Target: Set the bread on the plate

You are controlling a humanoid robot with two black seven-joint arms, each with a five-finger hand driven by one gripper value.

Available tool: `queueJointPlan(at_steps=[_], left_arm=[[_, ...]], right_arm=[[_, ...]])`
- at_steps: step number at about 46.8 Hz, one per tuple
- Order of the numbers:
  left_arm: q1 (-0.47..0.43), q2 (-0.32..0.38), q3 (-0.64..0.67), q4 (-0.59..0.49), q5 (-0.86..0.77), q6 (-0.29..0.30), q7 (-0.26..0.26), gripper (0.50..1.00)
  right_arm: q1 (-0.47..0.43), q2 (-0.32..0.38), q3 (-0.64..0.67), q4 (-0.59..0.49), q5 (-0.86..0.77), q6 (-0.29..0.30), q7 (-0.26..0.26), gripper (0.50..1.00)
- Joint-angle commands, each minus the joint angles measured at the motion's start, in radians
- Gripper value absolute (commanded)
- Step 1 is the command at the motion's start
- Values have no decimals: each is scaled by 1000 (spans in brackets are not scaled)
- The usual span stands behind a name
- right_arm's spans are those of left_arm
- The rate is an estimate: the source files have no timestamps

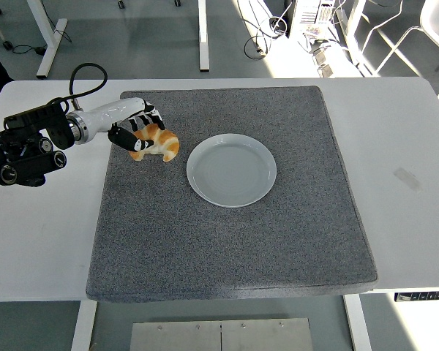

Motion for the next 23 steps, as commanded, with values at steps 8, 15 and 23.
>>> queueJointPlan(at_steps=[8,15,23], left_arm=[[-45,19,-44,0,1,-40,0,500],[-80,54,-47,0,1,-58,0,500],[-112,80,-45,0,8,-62,0,500]], right_arm=[[0,0,0,0,0,0,0,1000],[0,0,0,0,0,0,0,1000],[0,0,0,0,0,0,0,1000]])
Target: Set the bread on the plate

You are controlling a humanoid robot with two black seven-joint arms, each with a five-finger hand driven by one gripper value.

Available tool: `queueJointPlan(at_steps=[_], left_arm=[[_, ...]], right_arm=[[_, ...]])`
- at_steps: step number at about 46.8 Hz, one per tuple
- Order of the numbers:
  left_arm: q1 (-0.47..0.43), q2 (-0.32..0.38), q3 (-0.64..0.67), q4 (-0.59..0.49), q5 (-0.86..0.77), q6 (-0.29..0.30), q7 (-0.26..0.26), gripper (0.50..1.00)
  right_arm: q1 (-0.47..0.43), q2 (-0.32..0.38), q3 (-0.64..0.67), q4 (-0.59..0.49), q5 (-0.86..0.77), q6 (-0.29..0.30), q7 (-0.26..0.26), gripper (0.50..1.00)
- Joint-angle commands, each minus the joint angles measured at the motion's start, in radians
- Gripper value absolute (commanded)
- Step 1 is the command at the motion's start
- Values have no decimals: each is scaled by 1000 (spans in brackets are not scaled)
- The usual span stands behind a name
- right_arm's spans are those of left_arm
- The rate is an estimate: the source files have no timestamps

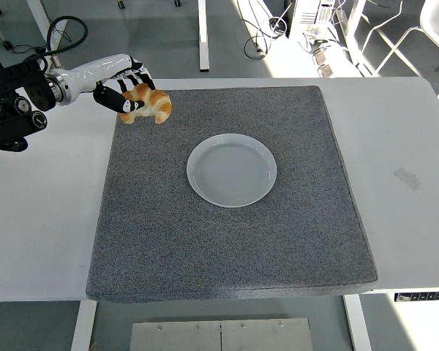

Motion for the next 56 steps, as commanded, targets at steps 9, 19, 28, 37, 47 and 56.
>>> queueJointPlan(at_steps=[9,19,28,37,47,56], left_arm=[[-22,-8,-2,0,6,1,0,501],[-20,-103,-2,0,7,1,1,502],[-11,-184,-4,3,15,2,1,505],[21,-278,-4,67,18,4,1,510],[61,-333,-1,96,21,5,0,511],[99,-399,4,146,21,4,0,516]], right_arm=[[0,0,0,0,0,0,0,1000],[0,0,0,0,0,0,0,1000],[0,0,0,0,0,0,0,1000],[0,0,0,0,0,0,0,1000],[0,0,0,0,0,0,0,1000],[0,0,0,0,0,0,0,1000]])
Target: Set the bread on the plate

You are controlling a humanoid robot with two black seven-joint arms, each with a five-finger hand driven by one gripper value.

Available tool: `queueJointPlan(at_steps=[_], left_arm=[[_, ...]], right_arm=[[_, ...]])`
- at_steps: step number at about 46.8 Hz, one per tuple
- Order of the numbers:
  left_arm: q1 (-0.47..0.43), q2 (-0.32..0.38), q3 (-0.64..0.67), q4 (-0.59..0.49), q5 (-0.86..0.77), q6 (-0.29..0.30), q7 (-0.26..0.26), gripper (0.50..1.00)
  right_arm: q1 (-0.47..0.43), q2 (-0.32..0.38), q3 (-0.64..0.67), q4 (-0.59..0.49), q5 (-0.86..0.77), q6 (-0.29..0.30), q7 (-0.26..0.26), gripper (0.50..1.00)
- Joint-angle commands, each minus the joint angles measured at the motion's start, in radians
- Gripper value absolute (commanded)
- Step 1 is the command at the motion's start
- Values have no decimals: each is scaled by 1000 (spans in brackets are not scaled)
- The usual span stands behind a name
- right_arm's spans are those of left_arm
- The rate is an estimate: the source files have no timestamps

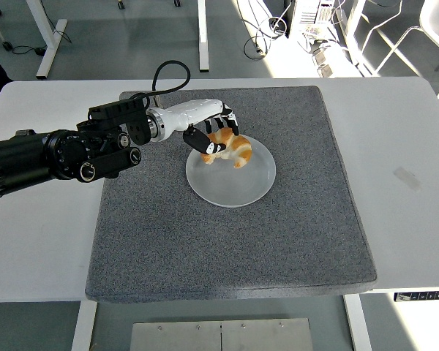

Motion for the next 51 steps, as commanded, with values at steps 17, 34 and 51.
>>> queueJointPlan(at_steps=[17,34,51], left_arm=[[21,-19,20,17,1,1,0,552],[34,-16,31,16,11,-2,-1,899],[7,64,-194,17,-106,-7,-1,968]], right_arm=[[0,0,0,0,0,0,0,1000],[0,0,0,0,0,0,0,1000],[0,0,0,0,0,0,0,1000]])
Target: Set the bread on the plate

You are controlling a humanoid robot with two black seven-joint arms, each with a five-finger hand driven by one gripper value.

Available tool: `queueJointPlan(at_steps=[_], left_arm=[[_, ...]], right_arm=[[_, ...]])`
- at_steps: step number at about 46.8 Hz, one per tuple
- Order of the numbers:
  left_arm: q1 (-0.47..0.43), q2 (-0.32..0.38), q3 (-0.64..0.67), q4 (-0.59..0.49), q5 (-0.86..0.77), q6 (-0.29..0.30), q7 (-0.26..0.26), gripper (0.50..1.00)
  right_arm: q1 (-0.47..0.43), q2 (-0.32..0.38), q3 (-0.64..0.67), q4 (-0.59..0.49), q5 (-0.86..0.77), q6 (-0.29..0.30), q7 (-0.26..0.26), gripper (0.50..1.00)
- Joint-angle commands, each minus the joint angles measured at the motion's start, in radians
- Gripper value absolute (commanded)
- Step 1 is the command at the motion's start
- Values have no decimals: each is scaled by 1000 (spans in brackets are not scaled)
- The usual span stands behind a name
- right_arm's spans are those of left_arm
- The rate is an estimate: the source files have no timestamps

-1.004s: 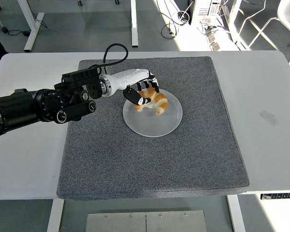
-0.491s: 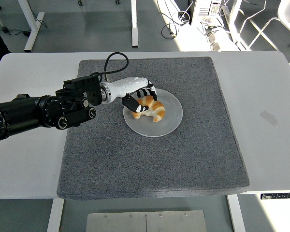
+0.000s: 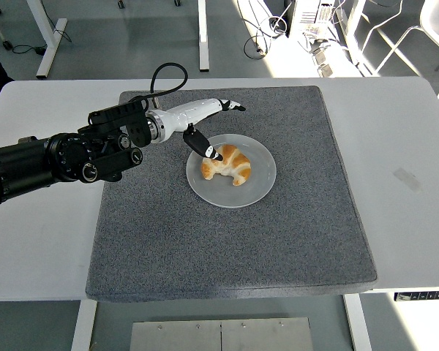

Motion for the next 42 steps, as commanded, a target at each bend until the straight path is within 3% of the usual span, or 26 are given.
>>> queueJointPlan(at_steps=[1,11,25,31,42], left_arm=[[-2,30,-86,1,-27,0,1,968],[20,83,-328,1,-174,3,-4,968],[112,86,-455,37,-385,58,-41,968],[169,89,-572,52,-453,58,-88,969],[219,87,-735,179,-476,23,-102,972]], right_arm=[[0,0,0,0,0,0,0,1000],[0,0,0,0,0,0,0,1000],[0,0,0,0,0,0,0,1000],[0,0,0,0,0,0,0,1000],[0,0,0,0,0,0,1,1000]])
